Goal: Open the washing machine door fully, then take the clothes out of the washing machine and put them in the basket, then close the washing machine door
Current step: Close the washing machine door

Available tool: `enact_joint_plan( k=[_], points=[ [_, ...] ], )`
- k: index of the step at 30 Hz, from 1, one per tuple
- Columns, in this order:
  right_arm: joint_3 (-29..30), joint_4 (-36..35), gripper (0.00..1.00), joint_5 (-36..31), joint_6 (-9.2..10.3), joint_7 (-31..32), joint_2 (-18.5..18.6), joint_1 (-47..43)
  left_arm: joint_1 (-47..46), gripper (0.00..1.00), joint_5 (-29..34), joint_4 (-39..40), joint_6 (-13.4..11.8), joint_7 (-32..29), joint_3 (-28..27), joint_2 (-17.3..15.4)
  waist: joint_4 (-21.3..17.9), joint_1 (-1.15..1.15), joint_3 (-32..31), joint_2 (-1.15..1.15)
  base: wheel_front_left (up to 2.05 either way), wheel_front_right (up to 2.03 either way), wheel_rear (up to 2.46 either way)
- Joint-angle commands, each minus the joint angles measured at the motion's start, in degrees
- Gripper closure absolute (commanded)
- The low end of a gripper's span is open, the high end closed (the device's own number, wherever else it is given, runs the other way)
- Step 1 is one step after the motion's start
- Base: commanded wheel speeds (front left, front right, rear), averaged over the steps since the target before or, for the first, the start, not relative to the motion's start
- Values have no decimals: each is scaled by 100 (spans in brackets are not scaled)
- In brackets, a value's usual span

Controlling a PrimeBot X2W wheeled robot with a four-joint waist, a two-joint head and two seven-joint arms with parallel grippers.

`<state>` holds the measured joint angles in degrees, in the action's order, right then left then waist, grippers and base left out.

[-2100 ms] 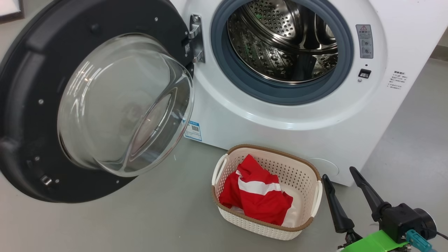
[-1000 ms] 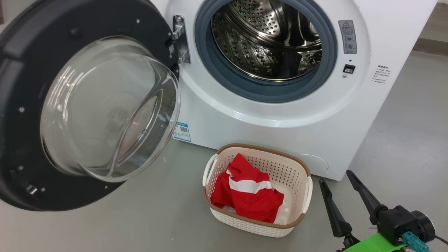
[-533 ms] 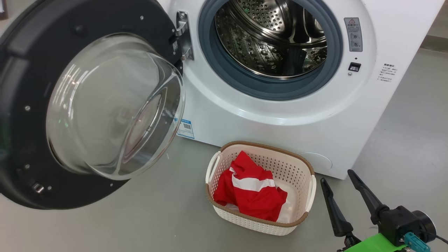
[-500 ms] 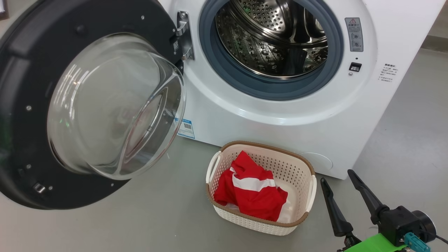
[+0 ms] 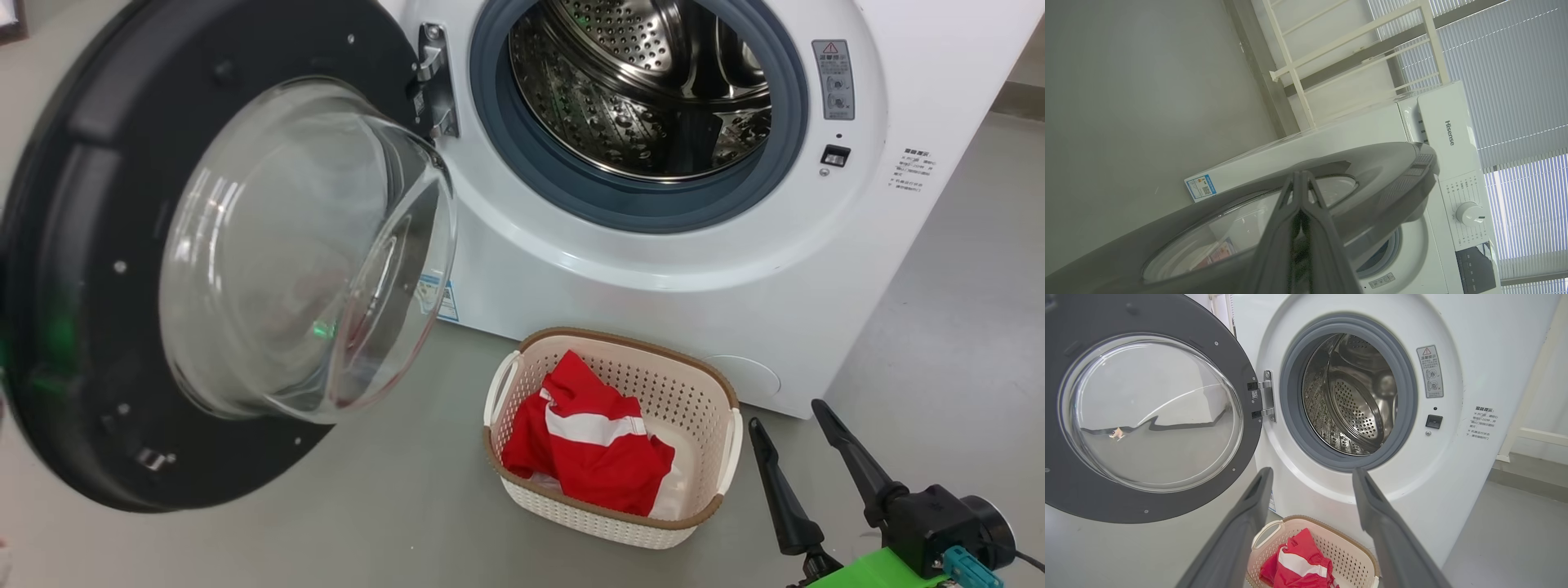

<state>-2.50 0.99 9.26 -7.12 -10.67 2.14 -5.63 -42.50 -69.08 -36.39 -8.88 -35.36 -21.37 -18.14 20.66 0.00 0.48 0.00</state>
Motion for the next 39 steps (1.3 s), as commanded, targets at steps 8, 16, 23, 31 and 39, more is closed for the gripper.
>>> enact_joint_plan(
  k=[8,16,23,31,39],
  points=[
    [-101,-52,0,81,-36,-124,74,237,374,100,-112,754,-158,-359,105,144,35,0,-38,0,0,0,0],
    [-97,0,0,119,-36,-179,74,240,629,100,-295,1635,-340,-580,204,569,64,0,-61,0,0,0,0],
    [-122,-53,0,123,-36,-185,74,252,872,100,-330,2315,-544,-732,347,822,10,0,-24,0,0,0,0],
    [-115,-39,0,129,-36,-195,74,291,1045,100,-449,2636,-593,-817,459,1111,-134,0,19,0,0,0,0],
    [-127,-18,0,140,-36,-203,74,332,1079,100,-555,2684,-456,-840,684,1320,-263,0,55,0,0,0,0]
  ],
)
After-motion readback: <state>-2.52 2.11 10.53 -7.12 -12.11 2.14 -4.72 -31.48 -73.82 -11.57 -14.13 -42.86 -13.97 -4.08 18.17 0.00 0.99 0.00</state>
